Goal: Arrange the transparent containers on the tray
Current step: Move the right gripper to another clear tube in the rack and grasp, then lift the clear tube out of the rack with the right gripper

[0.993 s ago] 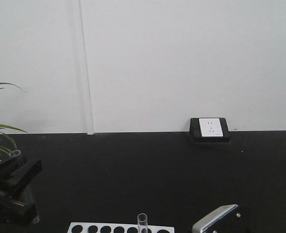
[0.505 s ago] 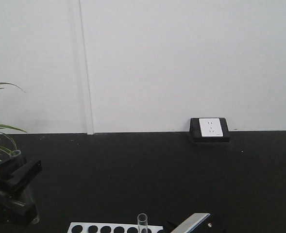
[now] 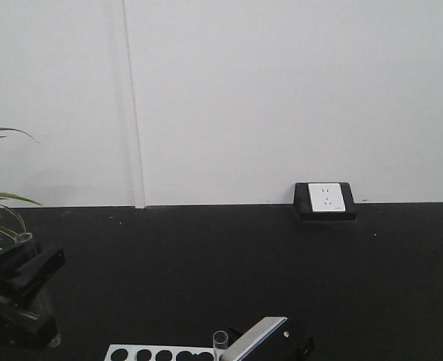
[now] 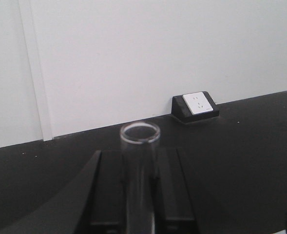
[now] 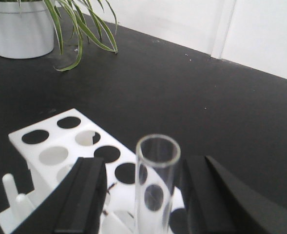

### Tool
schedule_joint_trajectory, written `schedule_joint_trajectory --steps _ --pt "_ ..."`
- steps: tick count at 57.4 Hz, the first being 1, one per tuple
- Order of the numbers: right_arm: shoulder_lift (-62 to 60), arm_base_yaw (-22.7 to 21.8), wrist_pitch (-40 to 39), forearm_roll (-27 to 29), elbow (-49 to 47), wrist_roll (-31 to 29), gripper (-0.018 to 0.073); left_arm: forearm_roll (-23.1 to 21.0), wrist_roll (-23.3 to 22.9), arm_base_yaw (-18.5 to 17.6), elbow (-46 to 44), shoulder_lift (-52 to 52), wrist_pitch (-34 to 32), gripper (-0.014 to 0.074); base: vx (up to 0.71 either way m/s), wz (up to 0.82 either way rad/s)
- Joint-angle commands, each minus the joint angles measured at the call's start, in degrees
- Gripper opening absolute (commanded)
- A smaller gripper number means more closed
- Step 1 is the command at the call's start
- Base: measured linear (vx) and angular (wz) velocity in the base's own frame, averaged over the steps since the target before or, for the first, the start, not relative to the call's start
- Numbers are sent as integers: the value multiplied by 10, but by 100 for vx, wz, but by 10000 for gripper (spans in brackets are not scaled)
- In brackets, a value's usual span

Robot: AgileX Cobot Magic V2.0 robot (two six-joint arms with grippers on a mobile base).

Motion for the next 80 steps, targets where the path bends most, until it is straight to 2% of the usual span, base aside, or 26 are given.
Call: schedule_joint_trajectory --steps 1,15,25,35,45,59,71,80 --pt "-6 0 -46 -7 -22 2 421 -8 -2 -1 -21 -9 -48 135 0 0" --pt "16 0 -46 -6 -23 32 393 -8 -2 -1 -21 -9 -48 135 0 0" --pt "25 0 -51 -6 -23 57 287 -8 -2 -1 -21 -9 -48 135 0 0" --pt "25 0 -50 -6 -23 57 183 -8 -2 -1 -21 -9 -48 135 0 0" --pt "25 0 -50 -6 -23 57 124 -8 -2 -1 -21 -9 -48 135 0 0" --pt "2 0 -38 -6 -23 57 106 -8 -2 -1 -21 -9 -46 135 0 0" --pt "-68 0 26 -1 -23 53 110 -8 -1 -1 -21 -9 -33 135 0 0" --pt "-118 -1 48 39 -23 45 110 -8 -1 -1 -21 -8 -22 135 0 0"
